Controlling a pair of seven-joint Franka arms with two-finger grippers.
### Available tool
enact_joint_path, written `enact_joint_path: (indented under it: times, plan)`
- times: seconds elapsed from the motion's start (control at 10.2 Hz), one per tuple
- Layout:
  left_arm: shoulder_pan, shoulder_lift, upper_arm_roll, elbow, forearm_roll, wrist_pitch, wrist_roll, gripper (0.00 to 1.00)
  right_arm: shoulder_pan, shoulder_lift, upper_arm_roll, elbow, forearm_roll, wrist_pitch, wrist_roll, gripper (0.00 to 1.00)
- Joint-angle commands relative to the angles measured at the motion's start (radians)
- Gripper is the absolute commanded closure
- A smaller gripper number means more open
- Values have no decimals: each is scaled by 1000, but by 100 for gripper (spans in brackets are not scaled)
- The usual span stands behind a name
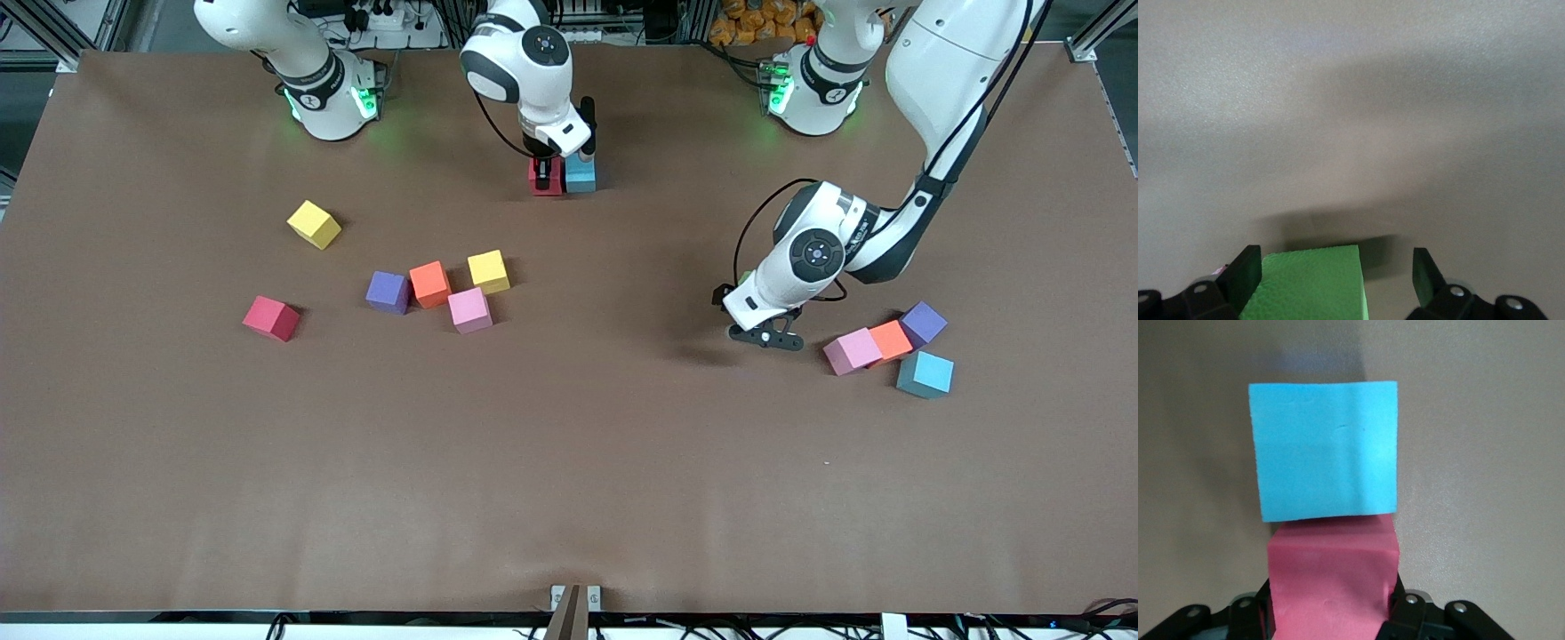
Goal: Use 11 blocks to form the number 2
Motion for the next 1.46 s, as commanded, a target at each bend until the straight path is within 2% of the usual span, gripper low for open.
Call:
enact_joint_path:
  times: [0.0, 0.2, 0.29, 0.39, 0.49, 0.88, 1.37]
  plan:
    - [1, -9, 2, -14, -13, 17, 23, 0, 26, 5, -11, -1, -20, 15, 36, 100]
    - [4, -16, 3, -12, -8, 14, 35, 0, 32, 5, -11, -1, -20, 15, 77, 100]
    - [9, -19, 6, -12, -8, 10, 50, 0, 38, 5, -11, -1, -20, 13, 114, 70]
    - [12, -20, 9, -11, -8, 7, 66, 0, 44, 5, -13, -2, -21, 13, 145, 18]
    - [15, -22, 11, -11, -8, 4, 69, 0, 44, 5, -11, -2, -52, 13, 146, 0]
    - [21, -28, 11, -13, -10, -35, 57, 0, 42, -5, -11, -1, -67, 1, 140, 0]
    - [21, -26, 9, -16, -22, -59, 44, 0, 10, -117, -34, 1, -67, -108, 94, 0]
